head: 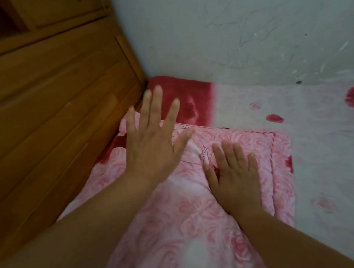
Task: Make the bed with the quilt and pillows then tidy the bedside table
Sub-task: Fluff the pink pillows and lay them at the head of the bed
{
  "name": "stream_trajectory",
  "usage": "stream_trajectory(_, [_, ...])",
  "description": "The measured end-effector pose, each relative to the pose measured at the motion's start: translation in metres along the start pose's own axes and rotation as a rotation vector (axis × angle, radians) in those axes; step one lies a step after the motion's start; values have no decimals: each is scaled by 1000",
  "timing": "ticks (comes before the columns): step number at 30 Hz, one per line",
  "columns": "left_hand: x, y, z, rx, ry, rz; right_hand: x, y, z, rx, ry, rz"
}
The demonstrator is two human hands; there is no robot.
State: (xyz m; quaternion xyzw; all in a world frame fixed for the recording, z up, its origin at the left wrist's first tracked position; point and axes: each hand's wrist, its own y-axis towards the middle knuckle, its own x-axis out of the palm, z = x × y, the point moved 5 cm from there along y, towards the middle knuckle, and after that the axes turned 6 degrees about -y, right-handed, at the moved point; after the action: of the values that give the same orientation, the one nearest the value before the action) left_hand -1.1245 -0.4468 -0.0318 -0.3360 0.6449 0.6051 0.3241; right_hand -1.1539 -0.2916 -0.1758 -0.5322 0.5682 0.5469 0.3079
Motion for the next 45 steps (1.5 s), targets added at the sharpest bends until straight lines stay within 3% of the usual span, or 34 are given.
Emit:
stream_trajectory(2, [7, 11, -13, 52, 42, -3, 2, 2, 2, 8, 4, 15])
stream_trajectory(3, [25, 3, -22, 40, 55, -137, 2, 2, 3, 9, 2, 18])
stream_trajectory(6, [89, -36, -58, -173, -35, -770, 3, 2, -1, -24, 7, 22])
stream_trajectory(7, [96, -31, -63, -237, -59, -869, 3, 4, 0, -25, 10, 22])
stream_trajectory(8, [94, -17, -62, -227, -22, -839, 3, 4, 1, -20, 16, 21])
stream_trajectory(10, [75, 7, -54, -177, 112, -480, 3, 4, 0, -18, 9, 13])
stream_trajectory(11, [73, 9, -49, -176, 97, -380, 3, 4, 1, -16, 7, 14])
stream_trajectory(12, [81, 2, -44, -167, 35, -442, 3, 4, 2, -14, 10, 14])
stream_trajectory(14, [108, -26, -41, -248, -123, -826, 4, 6, 1, -23, 14, -2])
stream_trajectory(15, [112, -29, -41, -270, -148, -931, 4, 6, 1, -20, 12, -11])
stream_trajectory(21, [47, -39, -3, -226, -128, -749, 5, 8, 4, -16, -9, -29])
stream_trajectory(24, [10, -86, 24, -225, -177, -769, 3, 8, 3, -24, -40, -49])
stream_trajectory(27, [17, -135, 19, -242, -145, -868, 2, 3, -1, -40, -118, -149])
stream_trajectory(31, [41, -165, 12, -210, -47, -739, -21, 4, -16, 37, -61, -410])
stream_trajectory(33, [46, -166, 15, -221, -52, -743, -60, -7, -32, 37, 83, -346])
stream_trajectory(36, [43, -167, 14, -184, -44, -736, -92, -83, -61, -119, 133, -16])
stream_trajectory(38, [43, -169, 16, -168, -43, -805, -62, -140, -68, -255, 96, -133])
stream_trajectory(40, [36, -167, 17, -153, -88, -884, -27, -148, -58, -219, 30, -322])
stream_trajectory(42, [23, -170, 17, -140, -161, -1001, -32, -141, -59, -194, 12, -378])
stream_trajectory(45, [-7, -177, 24, -97, -255, -1035, -36, -136, -57, -238, 12, -441])
